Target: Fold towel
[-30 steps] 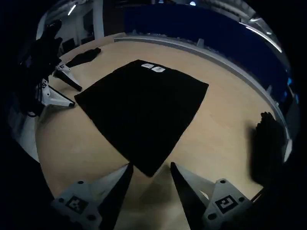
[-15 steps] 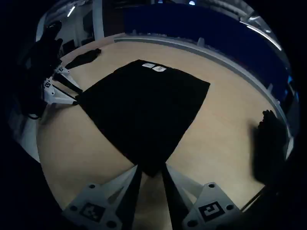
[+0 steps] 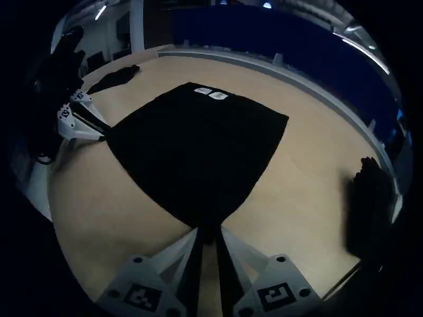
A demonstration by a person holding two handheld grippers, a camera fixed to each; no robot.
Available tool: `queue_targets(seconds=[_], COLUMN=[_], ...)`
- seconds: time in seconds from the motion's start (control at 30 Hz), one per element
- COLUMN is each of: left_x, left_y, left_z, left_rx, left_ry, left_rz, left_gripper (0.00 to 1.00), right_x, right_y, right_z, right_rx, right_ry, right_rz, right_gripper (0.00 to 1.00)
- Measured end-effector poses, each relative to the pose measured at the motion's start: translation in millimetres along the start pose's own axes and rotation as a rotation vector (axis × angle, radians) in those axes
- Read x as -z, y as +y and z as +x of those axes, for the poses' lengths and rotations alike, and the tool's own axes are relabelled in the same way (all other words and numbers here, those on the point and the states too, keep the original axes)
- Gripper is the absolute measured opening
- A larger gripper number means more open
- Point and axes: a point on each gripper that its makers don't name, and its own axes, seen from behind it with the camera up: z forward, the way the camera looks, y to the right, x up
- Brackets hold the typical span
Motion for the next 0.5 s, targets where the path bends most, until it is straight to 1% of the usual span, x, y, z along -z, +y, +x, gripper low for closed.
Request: queue_targets(seconds=[0.13,0.37,0.5], left_x=[-0.6,0.6,6.1], left_y=[-1.9,2.7,1.6], left_z=[0,1,6], left_rx=[0.004,0.016,0.027], left_ry=[-0.004,-0.005,0.007], left_rz=[0.003,-0.015,-0.009], left_gripper=[0.13,0.1,0.1], right_x=[0.6,3.6,10.6], right_y=[-2,-1,0], right_z=[5,15,22], right_rx=[0.001,-0.031,-0.053], right_ry=[0.007,0.022,0.036], right_rz=[0.004,-0.004,-0.001], right_gripper=[0.13,0.12,0.12])
